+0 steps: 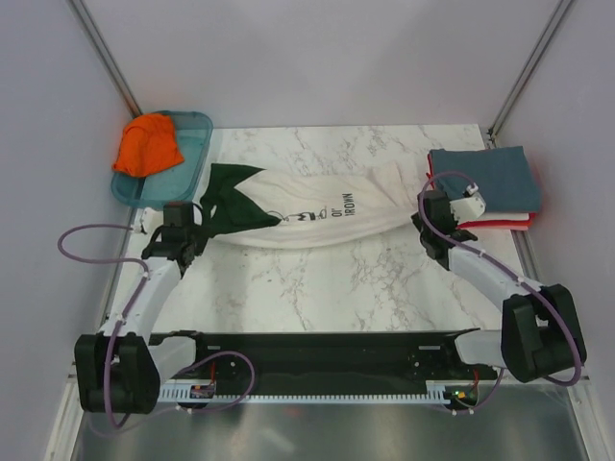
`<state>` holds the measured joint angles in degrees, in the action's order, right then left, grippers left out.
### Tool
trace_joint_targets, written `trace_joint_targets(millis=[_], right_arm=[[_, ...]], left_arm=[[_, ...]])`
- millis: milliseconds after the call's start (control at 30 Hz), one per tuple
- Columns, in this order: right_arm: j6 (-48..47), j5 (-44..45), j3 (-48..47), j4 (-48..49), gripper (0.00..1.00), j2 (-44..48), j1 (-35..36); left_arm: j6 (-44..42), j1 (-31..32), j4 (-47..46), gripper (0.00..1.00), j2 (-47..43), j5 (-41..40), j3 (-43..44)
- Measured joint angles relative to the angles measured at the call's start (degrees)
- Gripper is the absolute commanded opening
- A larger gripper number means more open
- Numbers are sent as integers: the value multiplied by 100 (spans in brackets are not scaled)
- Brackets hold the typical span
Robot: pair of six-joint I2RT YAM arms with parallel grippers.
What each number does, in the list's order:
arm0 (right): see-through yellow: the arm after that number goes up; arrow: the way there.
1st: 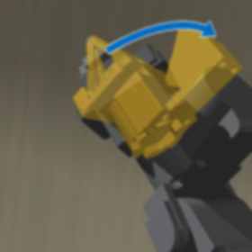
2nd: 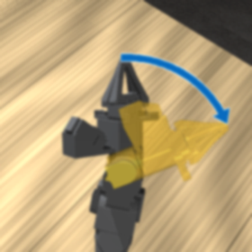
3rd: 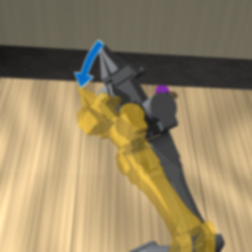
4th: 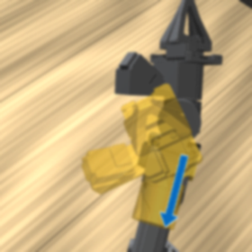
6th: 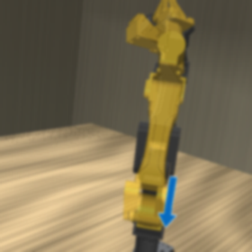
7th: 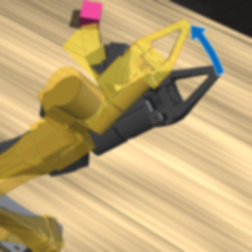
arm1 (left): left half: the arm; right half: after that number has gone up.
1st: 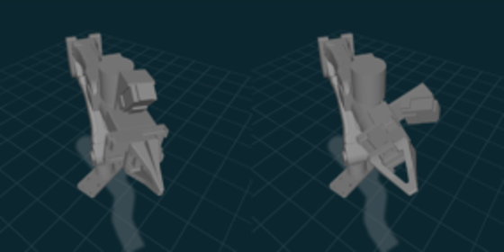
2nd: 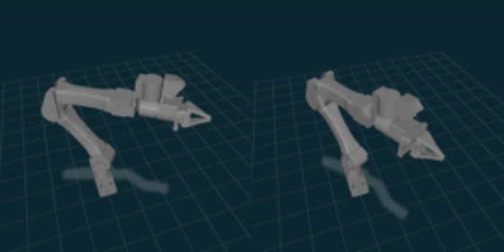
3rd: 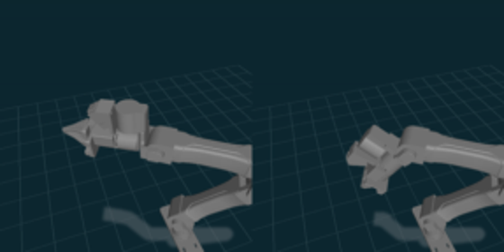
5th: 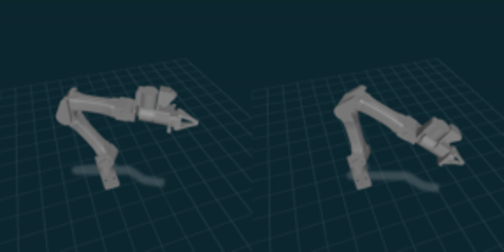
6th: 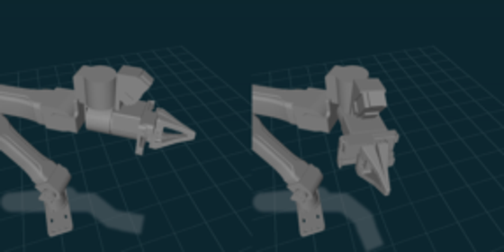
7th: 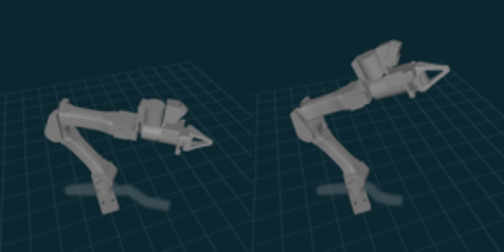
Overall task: Fold and stack the t-shirts
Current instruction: Fold the tshirt
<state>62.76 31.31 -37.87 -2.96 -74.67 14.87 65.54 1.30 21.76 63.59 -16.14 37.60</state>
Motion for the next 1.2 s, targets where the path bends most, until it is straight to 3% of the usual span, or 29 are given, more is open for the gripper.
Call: trace_joint_targets(millis=[167,800,967,1200], right_arm=[[-107,-48,-702,-275,0,313,0],[-1019,-345,-2695,-898,0,2852,-2],[-1071,-385,-3198,-1097,0,2983,0],[-1156,-275,-3836,-1165,0,2579,-2]], left_arm=[[-24,0,273,2,-446,0,769],[-841,0,1467,2,-1856,24,4704],[-850,0,1665,2,-1963,26,5359],[-846,0,1707,2,-1340,22,5718]])
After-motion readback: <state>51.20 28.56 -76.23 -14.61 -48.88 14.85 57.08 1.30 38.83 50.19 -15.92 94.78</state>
